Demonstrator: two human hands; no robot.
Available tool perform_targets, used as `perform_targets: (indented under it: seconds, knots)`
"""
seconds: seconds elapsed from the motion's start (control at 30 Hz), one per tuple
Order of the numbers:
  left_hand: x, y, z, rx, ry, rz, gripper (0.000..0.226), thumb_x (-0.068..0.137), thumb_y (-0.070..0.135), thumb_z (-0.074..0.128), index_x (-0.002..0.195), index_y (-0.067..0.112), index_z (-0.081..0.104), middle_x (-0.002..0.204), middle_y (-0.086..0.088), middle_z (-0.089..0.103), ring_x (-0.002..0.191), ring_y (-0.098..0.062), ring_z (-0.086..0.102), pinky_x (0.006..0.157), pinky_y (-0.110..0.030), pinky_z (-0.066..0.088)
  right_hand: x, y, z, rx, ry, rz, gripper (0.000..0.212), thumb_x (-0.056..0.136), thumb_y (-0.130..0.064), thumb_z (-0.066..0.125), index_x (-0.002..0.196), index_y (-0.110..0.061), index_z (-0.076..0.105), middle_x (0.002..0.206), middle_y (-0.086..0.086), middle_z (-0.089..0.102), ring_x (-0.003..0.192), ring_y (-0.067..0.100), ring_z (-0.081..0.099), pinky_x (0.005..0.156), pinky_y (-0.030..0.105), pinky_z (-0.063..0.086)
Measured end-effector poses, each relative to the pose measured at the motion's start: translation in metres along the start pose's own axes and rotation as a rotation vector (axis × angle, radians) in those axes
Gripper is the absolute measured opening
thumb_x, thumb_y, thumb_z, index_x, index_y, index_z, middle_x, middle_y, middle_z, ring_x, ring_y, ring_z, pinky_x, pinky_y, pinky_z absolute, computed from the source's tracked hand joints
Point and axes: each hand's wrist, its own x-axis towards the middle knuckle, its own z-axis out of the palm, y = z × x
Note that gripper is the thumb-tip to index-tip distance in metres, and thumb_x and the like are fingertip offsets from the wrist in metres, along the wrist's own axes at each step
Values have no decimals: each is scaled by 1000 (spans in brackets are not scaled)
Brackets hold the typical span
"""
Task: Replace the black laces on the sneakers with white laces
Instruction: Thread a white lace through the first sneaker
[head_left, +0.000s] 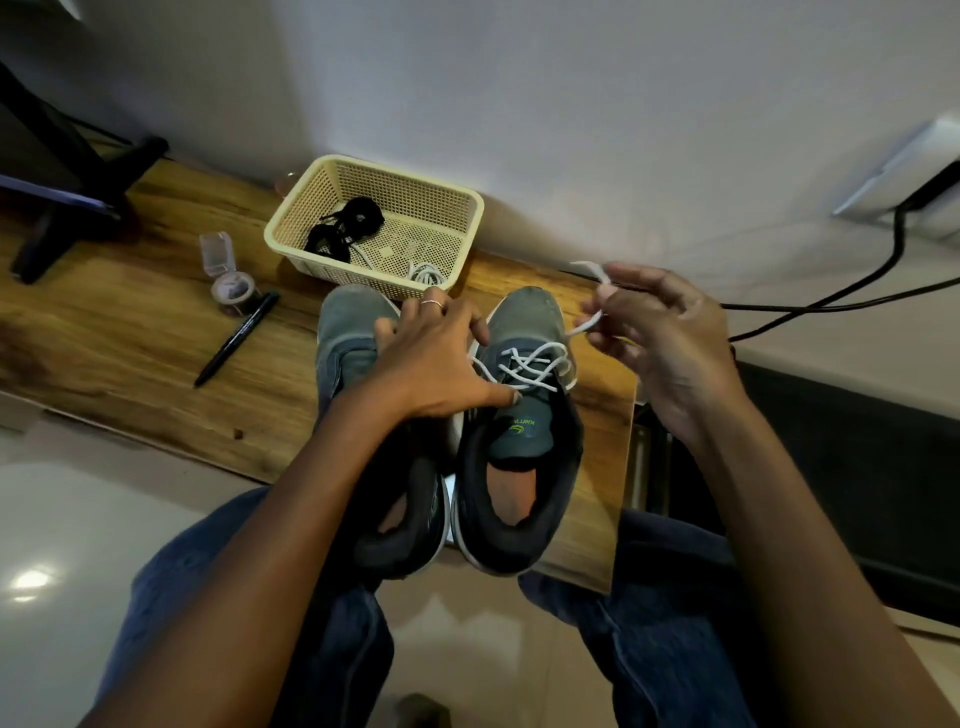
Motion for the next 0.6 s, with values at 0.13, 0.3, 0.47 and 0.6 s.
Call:
perform_targets:
  seconds: [0.13, 0.3, 0.47, 0.6]
  knots:
    - [-8, -13, -4, -266, -61, -50, 33, 68, 52, 76, 75, 25, 59, 71, 14, 59, 73, -12, 56, 77, -32, 44, -5, 8, 12, -203, -247, 41, 17, 87, 3, 62, 104, 0, 67, 82, 13, 73, 69, 16, 69, 66, 24, 58]
    - [-12, -19, -1, -345, -119, -82, 19, 76, 43, 73, 74, 24, 71, 68, 6, 70, 63, -9, 64, 65, -26, 49, -9, 14, 20, -521, -346, -45, 15, 81, -8, 73, 92, 3, 71, 79, 16, 72, 64, 14, 66, 55, 16, 49]
    - [-11, -24, -4, -481, -207, -22, 12, 87, 21, 67, 77, 20, 74, 60, 8, 66, 49, 1, 56, 53, -16, 40, -7, 20, 24, -745, -372, -77, 7, 80, -9, 75, 82, -5, 69, 73, 12, 72, 68, 22, 69, 65, 35, 57]
    - [-8, -28, -5, -485, -254, 21, 13, 91, 19, 64, 84, 16, 74, 80, -7, 73, 72, -21, 65, 67, -35, 49, -6, 27, 30, -964, -420, -155, 14, 84, -5, 67, 92, -14, 72, 79, 1, 69, 68, 11, 64, 62, 24, 52]
